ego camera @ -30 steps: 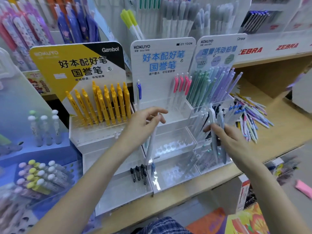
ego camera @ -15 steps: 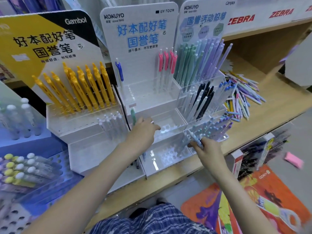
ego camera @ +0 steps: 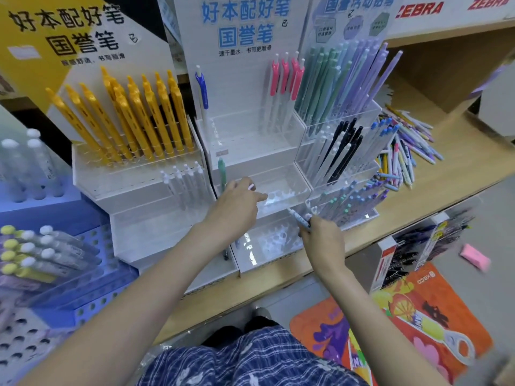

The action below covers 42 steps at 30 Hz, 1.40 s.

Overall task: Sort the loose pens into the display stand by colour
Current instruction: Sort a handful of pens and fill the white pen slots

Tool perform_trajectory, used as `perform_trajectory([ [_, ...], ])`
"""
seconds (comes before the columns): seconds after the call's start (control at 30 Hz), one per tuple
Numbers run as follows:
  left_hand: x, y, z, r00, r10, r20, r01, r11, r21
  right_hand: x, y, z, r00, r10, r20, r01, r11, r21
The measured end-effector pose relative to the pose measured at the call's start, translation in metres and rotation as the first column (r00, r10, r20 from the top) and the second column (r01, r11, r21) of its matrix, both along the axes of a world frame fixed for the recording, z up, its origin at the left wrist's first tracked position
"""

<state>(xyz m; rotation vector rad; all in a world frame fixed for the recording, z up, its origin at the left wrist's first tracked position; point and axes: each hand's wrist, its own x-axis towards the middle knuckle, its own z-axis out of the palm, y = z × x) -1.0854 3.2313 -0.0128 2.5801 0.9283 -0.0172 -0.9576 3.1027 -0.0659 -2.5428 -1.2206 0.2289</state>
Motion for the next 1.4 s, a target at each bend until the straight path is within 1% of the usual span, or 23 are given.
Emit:
perform_trajectory([
  [0.07, 0.0, 0.0, 0.0, 1.0, 0.001, 0.005, -0.001, 1.0, 0.001, -0.009, 0.01, -0.002, 0.998, -0.06, 0.027, 0.061, 0.995, -0.073],
  [0.2, -0.001, 0.001, 0.002, 1.0, -0.002, 0.002, 0.002, 1.0, 0.002, -0.021, 0.023, -0.016, 0.982, -0.185, 0.027, 0.187, 0.977, -0.1],
  [0.3, -0.001, 0.0, 0.003, 1.0, -0.012, -0.007, 0.012, 1.0, -0.002, -0.02, 0.025, -0.02, 0.981, -0.191, 0.024, 0.193, 0.975, -0.109],
  [0.4, -0.001, 0.001, 0.003, 1.0, -0.016, -0.008, 0.016, 1.0, -0.001, -0.015, 0.021, -0.012, 0.988, -0.157, -0.014, 0.156, 0.986, -0.057],
  [0.47, -0.001, 0.001, 0.003, 1.0, -0.022, -0.008, 0.022, 1.0, 0.001, -0.008, 0.006, 0.0, 0.989, -0.079, -0.123, 0.089, 0.993, 0.08],
  [0.5, -0.001, 0.001, 0.003, 1.0, -0.023, -0.007, 0.023, 1.0, 0.003, -0.006, -0.002, 0.007, 0.972, -0.041, -0.232, 0.083, 0.981, 0.175],
  [0.53, -0.002, 0.001, 0.003, 1.0, -0.023, -0.004, 0.023, 1.0, 0.003, -0.003, -0.01, 0.015, 0.929, -0.011, -0.37, 0.111, 0.962, 0.251],
  [0.57, -0.002, 0.002, 0.002, 1.0, -0.025, 0.0, 0.025, 1.0, 0.003, 0.0, -0.018, 0.024, 0.865, 0.011, -0.501, 0.161, 0.941, 0.298],
  [0.6, -0.002, 0.002, 0.002, 1.0, -0.026, 0.003, 0.026, 1.0, 0.003, 0.003, -0.024, 0.029, 0.809, 0.009, -0.588, 0.215, 0.926, 0.31],
  [0.63, -0.002, 0.001, 0.001, 1.0, -0.026, 0.004, 0.026, 1.0, 0.004, 0.007, -0.029, 0.033, 0.791, -0.012, -0.612, 0.238, 0.927, 0.29],
  [0.7, -0.002, 0.001, 0.001, 1.0, -0.024, 0.006, 0.024, 1.0, 0.007, 0.013, -0.036, 0.036, 0.841, -0.075, -0.535, 0.234, 0.943, 0.236],
  [0.73, -0.003, 0.001, 0.001, 1.0, -0.025, 0.01, 0.024, 1.0, 0.007, 0.015, -0.037, 0.037, 0.869, -0.097, -0.485, 0.232, 0.946, 0.226],
  [0.77, -0.003, 0.001, 0.001, 1.0, -0.025, 0.015, 0.025, 1.0, 0.006, 0.017, -0.039, 0.038, 0.878, -0.105, -0.467, 0.237, 0.943, 0.233],
  [0.83, -0.002, 0.0, 0.0, 1.0, -0.024, 0.017, 0.024, 1.0, 0.003, 0.019, -0.039, 0.038, 0.862, -0.085, -0.5, 0.244, 0.934, 0.263],
  [0.97, -0.004, -0.001, -0.003, 1.0, -0.008, 0.026, 0.008, 1.0, -0.005, 0.02, -0.04, 0.034, 0.775, 0.003, -0.632, 0.277, 0.897, 0.345],
  [1.0, -0.003, -0.002, -0.003, 1.0, -0.006, 0.026, 0.006, 1.0, -0.006, 0.02, -0.039, 0.034, 0.772, 0.013, -0.635, 0.276, 0.894, 0.354],
  [1.07, -0.003, -0.003, -0.003, 1.0, 0.0, 0.028, 0.001, 1.0, -0.01, 0.02, -0.039, 0.032, 0.811, 0.014, -0.585, 0.24, 0.904, 0.353],
  [1.13, -0.003, -0.003, -0.002, 0.999, 0.002, 0.032, -0.002, 1.0, -0.006, 0.019, -0.037, 0.029, 0.858, -0.003, -0.513, 0.19, 0.93, 0.313],
  [1.23, -0.004, -0.003, -0.003, 1.0, 0.001, 0.029, -0.001, 1.0, -0.003, 0.019, -0.033, 0.023, 0.881, 0.003, -0.473, 0.127, 0.962, 0.242],
  [1.4, -0.005, -0.004, -0.004, 0.999, 0.01, 0.037, -0.01, 1.0, -0.008, 0.017, -0.026, 0.014, 0.943, 0.001, -0.331, 0.02, 0.998, 0.058],
])
